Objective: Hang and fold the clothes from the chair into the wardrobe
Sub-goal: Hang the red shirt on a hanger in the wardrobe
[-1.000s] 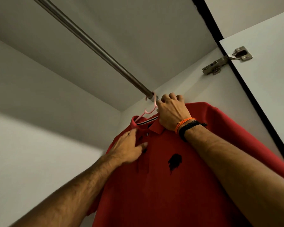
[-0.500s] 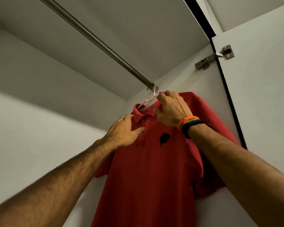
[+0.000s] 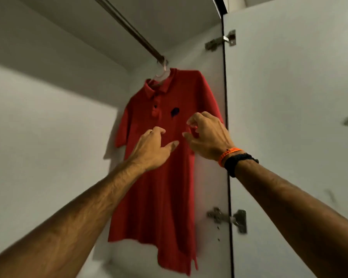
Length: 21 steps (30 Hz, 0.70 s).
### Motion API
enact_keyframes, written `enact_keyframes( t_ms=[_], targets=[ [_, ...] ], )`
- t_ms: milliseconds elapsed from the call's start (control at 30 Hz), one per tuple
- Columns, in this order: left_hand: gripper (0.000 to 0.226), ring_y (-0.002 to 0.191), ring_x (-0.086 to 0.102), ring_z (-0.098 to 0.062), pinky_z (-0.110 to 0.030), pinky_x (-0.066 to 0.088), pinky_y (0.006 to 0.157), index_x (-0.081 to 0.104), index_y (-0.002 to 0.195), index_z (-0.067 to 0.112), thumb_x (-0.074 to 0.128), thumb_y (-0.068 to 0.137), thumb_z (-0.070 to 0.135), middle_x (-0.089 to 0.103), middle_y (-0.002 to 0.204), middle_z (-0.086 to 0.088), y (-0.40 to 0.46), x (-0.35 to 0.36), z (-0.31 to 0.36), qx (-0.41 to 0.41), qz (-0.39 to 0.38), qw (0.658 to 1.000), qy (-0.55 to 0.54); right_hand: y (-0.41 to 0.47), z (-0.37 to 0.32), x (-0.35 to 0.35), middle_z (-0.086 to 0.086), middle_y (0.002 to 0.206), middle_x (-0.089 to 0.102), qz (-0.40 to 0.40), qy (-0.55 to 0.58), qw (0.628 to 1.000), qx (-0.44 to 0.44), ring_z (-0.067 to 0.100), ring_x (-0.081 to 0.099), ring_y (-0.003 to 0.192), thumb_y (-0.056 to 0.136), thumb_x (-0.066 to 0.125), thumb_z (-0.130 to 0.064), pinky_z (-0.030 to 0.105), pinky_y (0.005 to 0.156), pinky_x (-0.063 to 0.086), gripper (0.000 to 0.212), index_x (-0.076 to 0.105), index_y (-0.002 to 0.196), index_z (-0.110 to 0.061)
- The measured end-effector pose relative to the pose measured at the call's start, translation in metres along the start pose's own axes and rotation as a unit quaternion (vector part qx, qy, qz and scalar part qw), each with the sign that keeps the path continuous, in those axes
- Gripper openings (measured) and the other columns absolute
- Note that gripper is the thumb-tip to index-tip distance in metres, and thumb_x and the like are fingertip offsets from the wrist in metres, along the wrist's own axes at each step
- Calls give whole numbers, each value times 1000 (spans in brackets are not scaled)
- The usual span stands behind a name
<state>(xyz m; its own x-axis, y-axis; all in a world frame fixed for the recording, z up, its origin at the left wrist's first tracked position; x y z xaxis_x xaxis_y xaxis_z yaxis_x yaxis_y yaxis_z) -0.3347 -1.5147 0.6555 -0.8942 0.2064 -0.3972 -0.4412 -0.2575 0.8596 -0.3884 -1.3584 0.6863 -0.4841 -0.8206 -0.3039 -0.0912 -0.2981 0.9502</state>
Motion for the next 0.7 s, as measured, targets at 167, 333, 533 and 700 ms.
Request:
enact_keyframes(
  t_ms=[167, 333, 533, 700],
  targets=[
    [57, 116, 58, -20, -40, 48, 101, 51, 134, 17, 63, 89, 50, 55, 136, -4, -92, 30, 47, -12, -68, 995, -68, -113, 9, -53, 2, 113, 61, -48, -11, 997, 65, 18, 60, 95, 87, 67, -34, 37, 82, 53, 34, 61, 115, -14],
    [51, 114, 59, -19, -37, 49, 98, 53, 131, 17, 65, 90, 46, 57, 133, -4, -192, 77, 107, -28, -156, 981, -115, -242, 33, -120, -1, 109, 62, -79, -9, 984, 161, 10, 60, 83, 87, 70, -33, 28, 75, 52, 31, 62, 112, -16],
    [51, 112, 58, -15, -29, 49, 90, 52, 131, 17, 64, 91, 45, 53, 137, -2, -369, 173, 224, -62, -318, 926, -195, -442, 92, -243, -3, 109, 61, -122, -40, 939, 320, 6, 60, 81, 87, 70, -36, 31, 77, 55, 30, 63, 111, -19],
    [50, 117, 58, -17, -29, 49, 90, 51, 132, 16, 64, 91, 42, 53, 139, -4, -509, 247, 334, -100, -446, 861, -223, -592, 135, -351, 1, 103, 61, -173, -75, 887, 422, 13, 58, 81, 87, 71, -30, 35, 78, 53, 29, 63, 108, -12]
  ],
)
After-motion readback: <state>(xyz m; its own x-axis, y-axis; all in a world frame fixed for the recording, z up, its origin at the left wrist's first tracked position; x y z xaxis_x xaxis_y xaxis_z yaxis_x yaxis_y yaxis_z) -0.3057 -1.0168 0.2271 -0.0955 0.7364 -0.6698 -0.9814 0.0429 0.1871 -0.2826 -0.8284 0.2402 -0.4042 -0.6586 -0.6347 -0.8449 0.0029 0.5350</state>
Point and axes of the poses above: each hand's wrist, its own y-axis towards the middle knuckle, its own x-axis out of the palm, z = x × y, the point moved 5 cm from there along y, towards the middle knuckle
